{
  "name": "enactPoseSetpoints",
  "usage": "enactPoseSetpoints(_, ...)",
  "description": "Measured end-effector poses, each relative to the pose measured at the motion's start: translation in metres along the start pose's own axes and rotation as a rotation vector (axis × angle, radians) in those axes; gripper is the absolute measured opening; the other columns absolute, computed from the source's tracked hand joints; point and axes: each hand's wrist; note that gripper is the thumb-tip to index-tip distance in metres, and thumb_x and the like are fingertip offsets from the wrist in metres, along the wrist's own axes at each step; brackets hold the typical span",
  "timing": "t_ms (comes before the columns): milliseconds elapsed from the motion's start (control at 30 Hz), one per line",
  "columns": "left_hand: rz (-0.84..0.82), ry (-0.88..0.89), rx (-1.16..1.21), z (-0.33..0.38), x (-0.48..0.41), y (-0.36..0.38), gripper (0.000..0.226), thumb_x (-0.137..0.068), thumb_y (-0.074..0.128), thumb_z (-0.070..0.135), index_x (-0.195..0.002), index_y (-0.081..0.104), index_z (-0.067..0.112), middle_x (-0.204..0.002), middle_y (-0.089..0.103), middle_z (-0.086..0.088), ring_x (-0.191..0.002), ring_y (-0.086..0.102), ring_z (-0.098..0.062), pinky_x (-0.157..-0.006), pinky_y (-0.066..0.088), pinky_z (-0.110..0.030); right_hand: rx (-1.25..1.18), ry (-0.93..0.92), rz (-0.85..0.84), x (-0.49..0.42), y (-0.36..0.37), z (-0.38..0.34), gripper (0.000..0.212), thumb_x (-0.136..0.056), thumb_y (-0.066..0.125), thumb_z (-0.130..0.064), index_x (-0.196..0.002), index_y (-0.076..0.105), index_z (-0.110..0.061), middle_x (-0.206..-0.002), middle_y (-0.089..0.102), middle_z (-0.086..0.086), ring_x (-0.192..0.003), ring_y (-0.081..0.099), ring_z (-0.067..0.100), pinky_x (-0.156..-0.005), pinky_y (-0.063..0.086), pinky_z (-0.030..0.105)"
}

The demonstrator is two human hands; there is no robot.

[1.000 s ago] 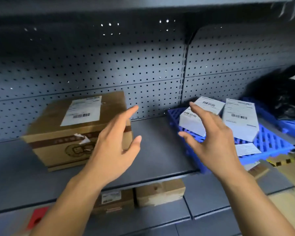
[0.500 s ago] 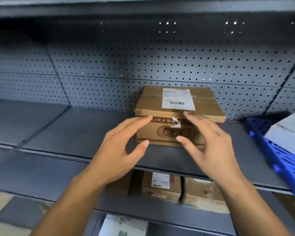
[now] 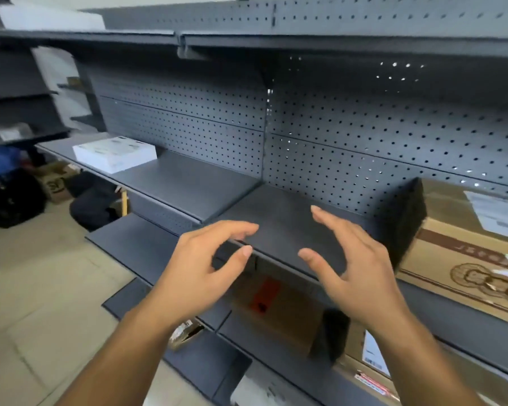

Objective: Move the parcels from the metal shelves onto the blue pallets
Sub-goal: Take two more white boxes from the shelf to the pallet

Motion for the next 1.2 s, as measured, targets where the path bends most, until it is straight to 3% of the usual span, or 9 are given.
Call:
enactPoseSetpoints(100, 0.082, -0.063, -0.036, -0.024, 0.018, -0.040, 0.025, -0.095, 0.059, 0.029, -0.117, 0.071, 0.030, -0.114, 0.071, 0.024, -0.115, 0.063, 0.003, -0.099, 0.047, -0.019, -0.055, -0.056, -0.023, -0.018, 0.035, -0.032, 0.062, -0.092, 0.055, -0.066, -0.148, 0.047, -0.040, -0.141, 0.055, -0.023, -0.132, 0.041, -0.014, -0.109, 0.026, 0.006)
enactPoseSetpoints(167, 0.170, -0.094, -0.068, -0.039, 0.032, -0.068, 0.023, -0.095, 0.059, 0.027, -0.115, 0.071, 0.031, -0.114, 0.071, 0.023, -0.116, 0.063, -0.001, -0.099, 0.048, -0.025, -0.119, -0.086, -0.055, -0.031, 0.059, -0.055, 0.058, -0.094, 0.058, -0.060, -0.147, 0.050, -0.039, -0.140, 0.056, -0.024, -0.131, 0.041, -0.016, -0.106, 0.021, -0.002)
enactPoseSetpoints(333, 0.309, -0.194, -0.099, -0.069, 0.064, -0.126, 0.027, -0.093, 0.054, 0.037, -0.116, 0.069, 0.034, -0.120, 0.069, 0.023, -0.119, 0.063, -0.006, -0.103, 0.050, -0.036, -0.236, -0.179, -0.144, -0.055, 0.113, -0.106, 0.055, -0.092, 0.062, -0.052, -0.144, 0.054, -0.036, -0.138, 0.058, -0.024, -0.129, 0.049, -0.008, -0.105, 0.028, 0.001)
enactPoseSetpoints(500, 0.384, -0.255, -0.184, -0.090, 0.089, -0.161, 0.027, -0.092, 0.054, 0.036, -0.115, 0.069, 0.031, -0.120, 0.068, 0.027, -0.118, 0.062, 0.003, -0.106, 0.047, -0.027, -0.293, -0.258, -0.223, -0.075, 0.157, -0.141, 0.055, -0.092, 0.056, -0.061, -0.142, 0.053, -0.039, -0.138, 0.058, -0.024, -0.133, 0.052, 0.000, -0.110, 0.046, 0.031)
enactPoseSetpoints(567, 0.400, -0.287, -0.210, -0.100, 0.097, -0.174, 0.026, -0.093, 0.057, 0.031, -0.116, 0.069, 0.030, -0.119, 0.069, 0.025, -0.116, 0.063, 0.003, -0.105, 0.048, -0.028, -0.322, -0.296, -0.244, -0.086, 0.177, -0.155, 0.054, -0.092, 0.055, -0.060, -0.141, 0.054, -0.038, -0.139, 0.059, -0.022, -0.132, 0.053, 0.001, -0.109, 0.048, 0.035)
enactPoseSetpoints(733, 0.442, -0.345, -0.288, -0.132, 0.109, -0.207, 0.028, -0.093, 0.058, 0.030, -0.119, 0.068, 0.029, -0.120, 0.068, 0.023, -0.118, 0.062, 0.001, -0.102, 0.051, -0.038, -0.389, -0.355, -0.236, -0.116, 0.228, -0.185, 0.053, -0.091, 0.061, -0.053, -0.141, 0.056, -0.034, -0.135, 0.058, -0.024, -0.116, 0.052, -0.007, -0.101, 0.048, 0.026)
enactPoseSetpoints(900, 0.464, -0.402, -0.328, -0.175, 0.102, -0.237, 0.028, -0.094, 0.060, 0.026, -0.120, 0.068, 0.030, -0.122, 0.067, 0.024, -0.120, 0.061, -0.001, -0.101, 0.052, -0.038, -0.438, -0.386, -0.280, -0.153, 0.289, -0.206, 0.053, -0.092, 0.063, -0.048, -0.142, 0.057, -0.031, -0.132, 0.056, -0.026, -0.118, 0.047, -0.015, -0.102, 0.035, 0.004)
enactPoseSetpoints(1067, 0.445, -0.409, -0.337, -0.225, 0.070, -0.273, 0.029, -0.093, 0.060, 0.028, -0.121, 0.067, 0.031, -0.122, 0.067, 0.025, -0.122, 0.060, -0.002, -0.102, 0.051, -0.037, -0.483, -0.349, -0.310, -0.193, 0.342, -0.217, 0.055, -0.093, 0.059, -0.054, -0.143, 0.056, -0.033, -0.132, 0.056, -0.029, -0.120, 0.045, -0.022, -0.103, 0.033, 0.002)
enactPoseSetpoints(1200, 0.418, -0.403, -0.347, -0.267, 0.031, -0.289, 0.029, -0.093, 0.058, 0.030, -0.120, 0.067, 0.028, -0.121, 0.067, 0.024, -0.122, 0.060, -0.001, -0.101, 0.050, -0.034, -0.453, -0.305, -0.305, -0.232, 0.368, -0.215, 0.053, -0.095, 0.061, -0.053, -0.143, 0.056, -0.032, -0.135, 0.060, -0.022, -0.125, 0.053, -0.008, -0.105, 0.036, 0.007)
Point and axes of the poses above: each hand's wrist, its own x-axis away from the middle knuckle, its own y-axis out of the palm, z = x × y
